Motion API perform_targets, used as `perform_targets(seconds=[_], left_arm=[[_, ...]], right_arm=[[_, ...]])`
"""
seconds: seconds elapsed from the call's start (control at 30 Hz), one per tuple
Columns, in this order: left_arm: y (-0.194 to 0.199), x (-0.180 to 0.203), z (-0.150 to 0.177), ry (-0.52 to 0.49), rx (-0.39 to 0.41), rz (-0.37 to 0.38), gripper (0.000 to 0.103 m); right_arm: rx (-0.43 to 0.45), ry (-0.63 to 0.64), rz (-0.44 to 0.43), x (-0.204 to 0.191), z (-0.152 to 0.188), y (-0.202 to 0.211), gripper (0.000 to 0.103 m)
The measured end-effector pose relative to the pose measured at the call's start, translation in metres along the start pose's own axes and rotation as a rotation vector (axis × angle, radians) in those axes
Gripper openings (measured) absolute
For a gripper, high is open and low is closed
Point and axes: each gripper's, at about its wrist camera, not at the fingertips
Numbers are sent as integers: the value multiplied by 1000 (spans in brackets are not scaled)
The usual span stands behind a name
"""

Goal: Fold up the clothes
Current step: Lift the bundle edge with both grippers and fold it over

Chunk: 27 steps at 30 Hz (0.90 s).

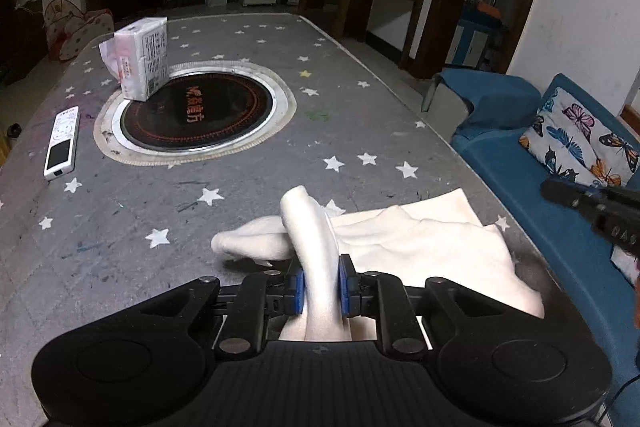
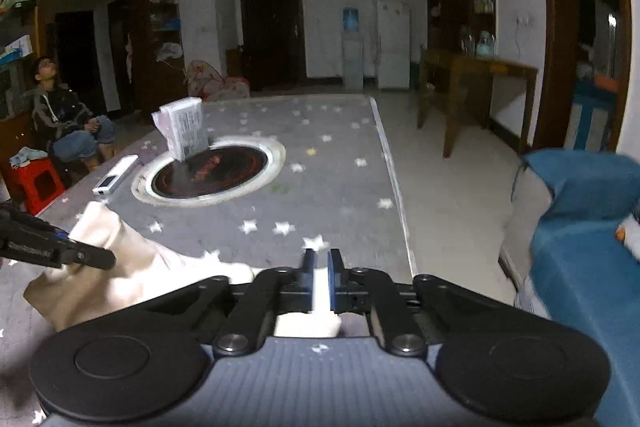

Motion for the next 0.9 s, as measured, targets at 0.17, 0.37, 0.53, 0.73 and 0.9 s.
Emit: perform_targets(seconds=[0.17,0.37,0.53,0.73,0.9], left_arm=[[-6,-7,4,6,-24,-23,18],[-10,-9,5,3,-36,-34,18],[-15,-8,7,-8,-43,-51,18],[-14,-2,4,-26,-26,-54,18],[-18,13,-1,-49,-13,-34,18]], right_arm=[[-97,-82,-26,13,28,-34,35],[-150,-190,-62,23,49,-65,38],[-164,-168,-107,15,49,-69,12],[-93,-107,-75,11,35,-47,8],[-11,-32,-14,10,13,-22,8]])
Point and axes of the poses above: each gripper's, at about its wrist camera, not at the fingertips, and y roughly against the way its jaws point, x to its right, z to its underside, and after that the axes turned 4 degrees about x, right-handed
